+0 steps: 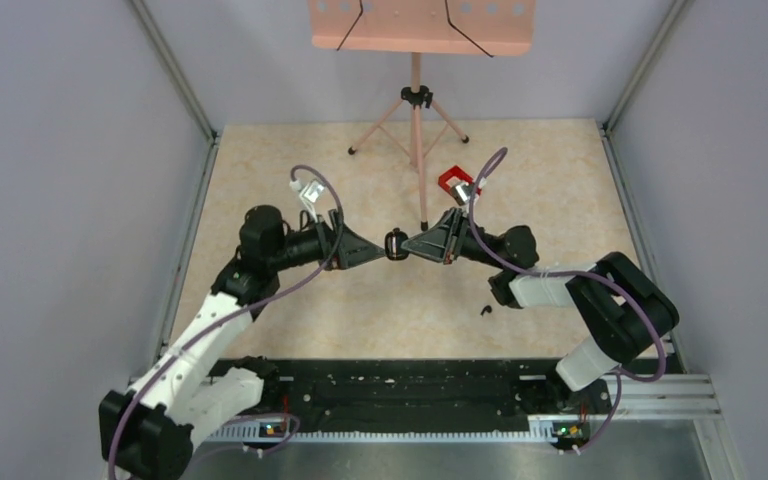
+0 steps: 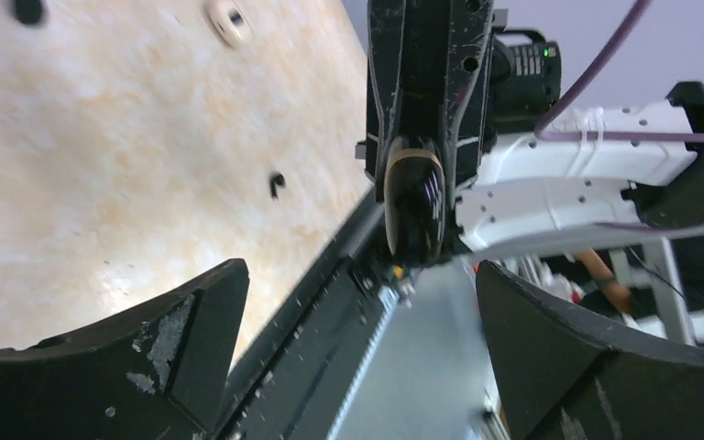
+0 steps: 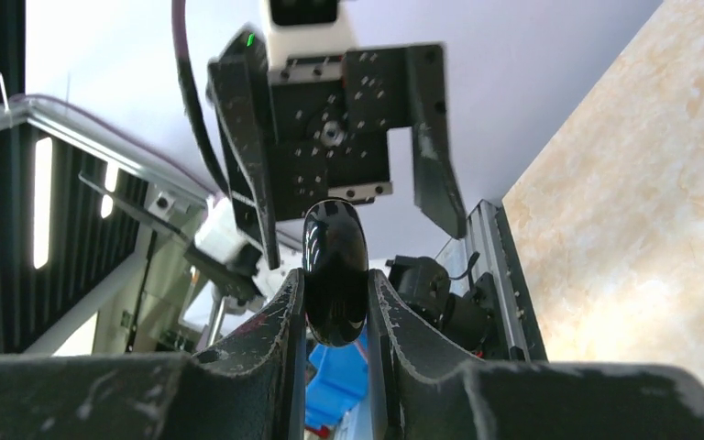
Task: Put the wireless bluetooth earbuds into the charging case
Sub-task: Pass from the left arm to the right, then open the charging case to the charging case.
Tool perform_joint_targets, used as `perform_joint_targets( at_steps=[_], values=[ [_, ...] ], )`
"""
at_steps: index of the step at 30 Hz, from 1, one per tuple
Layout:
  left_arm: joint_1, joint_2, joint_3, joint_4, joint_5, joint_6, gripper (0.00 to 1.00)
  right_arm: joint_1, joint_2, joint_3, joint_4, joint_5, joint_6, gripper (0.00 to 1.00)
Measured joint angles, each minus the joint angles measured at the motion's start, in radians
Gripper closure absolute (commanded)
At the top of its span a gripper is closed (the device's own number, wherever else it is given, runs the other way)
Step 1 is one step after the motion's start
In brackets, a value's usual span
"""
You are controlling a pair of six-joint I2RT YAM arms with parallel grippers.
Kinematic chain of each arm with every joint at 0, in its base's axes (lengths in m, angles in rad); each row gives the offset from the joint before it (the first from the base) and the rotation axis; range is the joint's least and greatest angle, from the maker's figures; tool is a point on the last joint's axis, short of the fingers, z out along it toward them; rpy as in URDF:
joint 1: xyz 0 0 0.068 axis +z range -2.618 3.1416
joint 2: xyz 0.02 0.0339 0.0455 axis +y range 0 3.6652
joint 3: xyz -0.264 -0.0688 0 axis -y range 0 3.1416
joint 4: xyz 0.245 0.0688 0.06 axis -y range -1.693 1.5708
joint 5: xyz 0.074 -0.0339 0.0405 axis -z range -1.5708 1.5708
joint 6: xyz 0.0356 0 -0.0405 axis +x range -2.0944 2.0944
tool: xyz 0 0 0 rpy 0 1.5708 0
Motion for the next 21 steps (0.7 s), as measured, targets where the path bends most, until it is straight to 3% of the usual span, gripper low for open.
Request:
perform_joint_targets(
  at_steps=[3, 6, 11, 21],
  values=[
    [-0.013, -0.175, -0.133, 0.111, -0.148, -0.055, 0.01, 0.000, 0.000, -0.019, -0.002, 0.054, 0.009, 1.00],
    [-0.022, -0.243, -0.151, 0.143, -0.199, -0.051, 0.01, 0.000, 0.000, -0.044, -0.008, 0.113, 0.025, 1.00],
    [-0.040, -0.144, -0.069, 0.152, -0.189, -0.022, 0.03, 0.001, 0.001, -0.057, -0.017, 0.163, 0.049, 1.00],
    [-0.046, -0.040, -0.076, 0.220, -0.162, -0.098, 0.28, 0.015, 0.001, -0.056, -0.047, 0.177, 0.048, 1.00]
  ],
)
